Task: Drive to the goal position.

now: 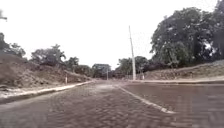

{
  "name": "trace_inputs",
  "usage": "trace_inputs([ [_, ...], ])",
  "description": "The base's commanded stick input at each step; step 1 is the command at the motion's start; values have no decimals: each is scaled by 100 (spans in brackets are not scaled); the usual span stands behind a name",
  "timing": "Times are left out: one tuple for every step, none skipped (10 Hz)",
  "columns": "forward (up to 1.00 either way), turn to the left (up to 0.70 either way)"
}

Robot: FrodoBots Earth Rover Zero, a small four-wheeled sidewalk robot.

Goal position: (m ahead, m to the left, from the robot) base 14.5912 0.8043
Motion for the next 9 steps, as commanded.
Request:
trace_inputs([
  [100, 0],
  [100, 0],
  [100, 0],
  [100, 0],
  [100, 0],
  [100, 0],
  [100, 0],
  [100, 0],
  [100, 0],
])
